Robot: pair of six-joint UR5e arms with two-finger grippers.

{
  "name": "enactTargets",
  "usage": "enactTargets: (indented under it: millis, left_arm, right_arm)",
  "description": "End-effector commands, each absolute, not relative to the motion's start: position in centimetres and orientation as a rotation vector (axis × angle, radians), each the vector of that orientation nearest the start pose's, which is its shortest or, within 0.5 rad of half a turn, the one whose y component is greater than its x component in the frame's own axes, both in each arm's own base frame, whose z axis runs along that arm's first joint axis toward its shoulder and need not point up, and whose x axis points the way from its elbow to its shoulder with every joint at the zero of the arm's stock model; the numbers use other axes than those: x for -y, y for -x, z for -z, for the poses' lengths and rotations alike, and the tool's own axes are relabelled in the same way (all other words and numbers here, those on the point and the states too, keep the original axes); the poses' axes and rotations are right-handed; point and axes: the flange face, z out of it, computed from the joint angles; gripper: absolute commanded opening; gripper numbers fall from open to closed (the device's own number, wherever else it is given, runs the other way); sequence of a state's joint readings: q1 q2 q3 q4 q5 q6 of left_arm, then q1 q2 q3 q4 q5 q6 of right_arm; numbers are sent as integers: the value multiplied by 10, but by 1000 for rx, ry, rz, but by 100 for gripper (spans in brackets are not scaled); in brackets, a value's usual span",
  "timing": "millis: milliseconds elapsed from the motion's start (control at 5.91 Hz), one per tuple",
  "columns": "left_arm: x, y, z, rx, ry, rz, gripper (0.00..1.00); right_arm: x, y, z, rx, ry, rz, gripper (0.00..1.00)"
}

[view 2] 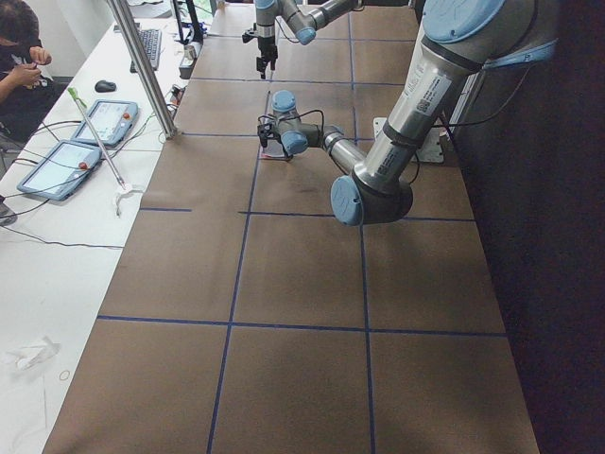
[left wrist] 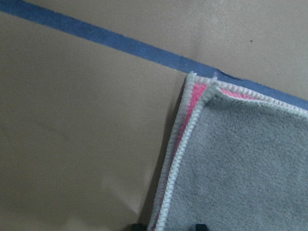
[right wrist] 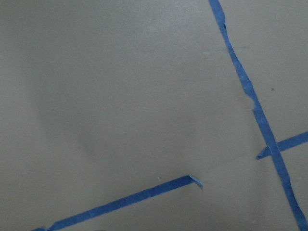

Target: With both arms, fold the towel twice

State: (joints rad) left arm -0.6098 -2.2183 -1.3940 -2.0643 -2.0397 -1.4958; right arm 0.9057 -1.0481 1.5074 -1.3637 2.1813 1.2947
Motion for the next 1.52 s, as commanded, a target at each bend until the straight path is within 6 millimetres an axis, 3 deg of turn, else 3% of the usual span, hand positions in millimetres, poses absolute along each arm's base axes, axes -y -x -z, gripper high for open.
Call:
enactTargets:
  millis: [0, 169, 339, 677, 847, 1185, 1354]
  left_arm:
    - [494, -554, -288, -1041, 86, 260, 26]
    - [494, -554, -288, -1041, 85, 259, 8]
    - [494, -554, -287, -1044, 83, 256, 0]
    - [500, -548, -280, -1039, 85, 263, 0]
    - [510, -546, -262, -1015, 87, 274, 0]
    - [522, -549, -200, -913, 65, 197, 0]
    - [523, -549, -190, -910, 58, 194, 0]
  right_arm:
    - [592, 367, -359, 868, 128, -386, 100]
    - [592, 367, -358, 869, 128, -387, 100]
    - [592, 367, -358, 869, 127, -386, 100]
    - [593, 365, -360, 867, 128, -390, 100]
    - [594, 363, -361, 865, 128, -394, 100]
    - [598, 356, -362, 865, 121, -394, 100]
    - [600, 346, -367, 872, 128, -380, 100]
